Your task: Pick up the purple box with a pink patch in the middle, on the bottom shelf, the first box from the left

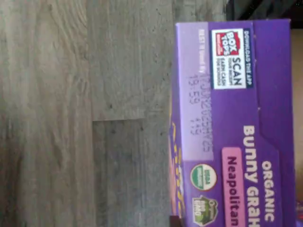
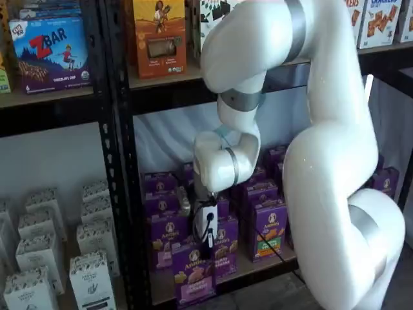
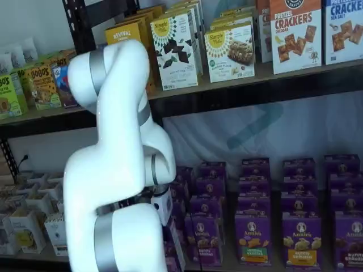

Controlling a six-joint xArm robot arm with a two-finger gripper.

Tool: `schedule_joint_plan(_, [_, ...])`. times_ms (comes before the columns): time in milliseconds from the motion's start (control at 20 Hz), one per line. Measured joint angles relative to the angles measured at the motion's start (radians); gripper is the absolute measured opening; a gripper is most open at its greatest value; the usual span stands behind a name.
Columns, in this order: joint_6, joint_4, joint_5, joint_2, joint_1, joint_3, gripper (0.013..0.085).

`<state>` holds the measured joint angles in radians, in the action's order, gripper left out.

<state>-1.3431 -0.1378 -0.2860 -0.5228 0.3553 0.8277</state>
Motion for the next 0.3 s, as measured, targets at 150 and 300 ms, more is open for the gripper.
schedule_joint_plan(150, [-0.024, -0.024, -0.007, 0.051, -0.002, -0.046, 0.0330])
schedule_joint_plan(300, [-0.044, -0.042, -0.010, 0.098, -0.005, -0.084, 0.0330])
